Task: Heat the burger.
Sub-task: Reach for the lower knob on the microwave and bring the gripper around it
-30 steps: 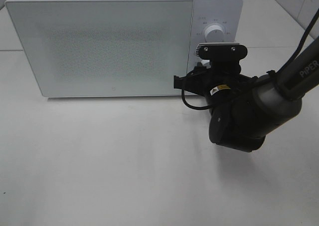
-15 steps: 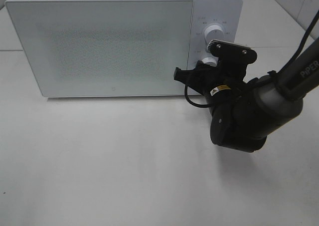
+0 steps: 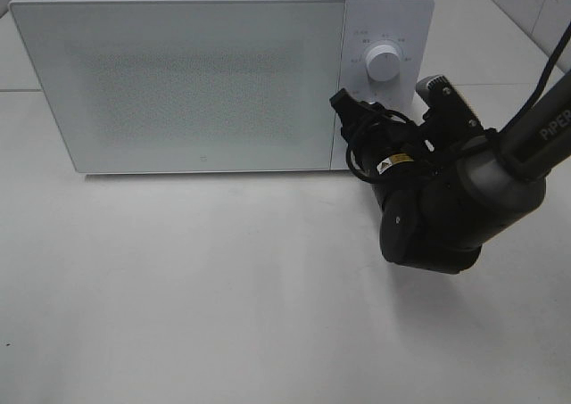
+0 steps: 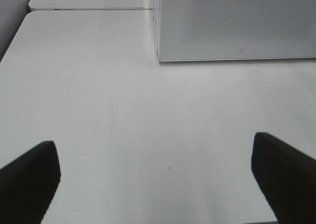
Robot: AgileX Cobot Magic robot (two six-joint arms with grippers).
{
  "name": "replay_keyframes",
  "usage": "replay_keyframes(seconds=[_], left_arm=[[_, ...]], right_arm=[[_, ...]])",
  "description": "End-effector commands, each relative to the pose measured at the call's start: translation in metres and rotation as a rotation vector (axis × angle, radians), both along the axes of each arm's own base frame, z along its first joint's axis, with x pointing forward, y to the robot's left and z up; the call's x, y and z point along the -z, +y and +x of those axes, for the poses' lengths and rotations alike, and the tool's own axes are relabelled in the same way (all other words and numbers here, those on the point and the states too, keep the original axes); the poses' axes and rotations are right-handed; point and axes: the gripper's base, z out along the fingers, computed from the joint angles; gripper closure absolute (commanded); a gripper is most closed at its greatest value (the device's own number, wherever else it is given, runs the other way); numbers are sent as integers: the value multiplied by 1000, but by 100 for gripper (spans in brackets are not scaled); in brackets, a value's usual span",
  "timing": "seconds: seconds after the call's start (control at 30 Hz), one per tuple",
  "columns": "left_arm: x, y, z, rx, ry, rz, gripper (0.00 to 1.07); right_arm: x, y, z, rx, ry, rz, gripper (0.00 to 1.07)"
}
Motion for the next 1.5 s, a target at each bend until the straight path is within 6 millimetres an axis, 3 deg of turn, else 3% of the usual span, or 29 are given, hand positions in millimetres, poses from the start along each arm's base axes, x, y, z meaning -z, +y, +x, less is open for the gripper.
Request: replay_keyframes(seconds=[0.03, 0.87, 1.5], left_arm=[[1, -1, -3, 0, -29, -15, 9], [1, -1, -3, 0, -29, -15, 9], [1, -1, -3, 0, -29, -15, 9]], right_arm=[[-21, 10, 6, -73, -190, 110, 107], [-19, 2, 6, 16, -192, 883, 107], [-19, 1, 6, 31, -197, 940, 105]])
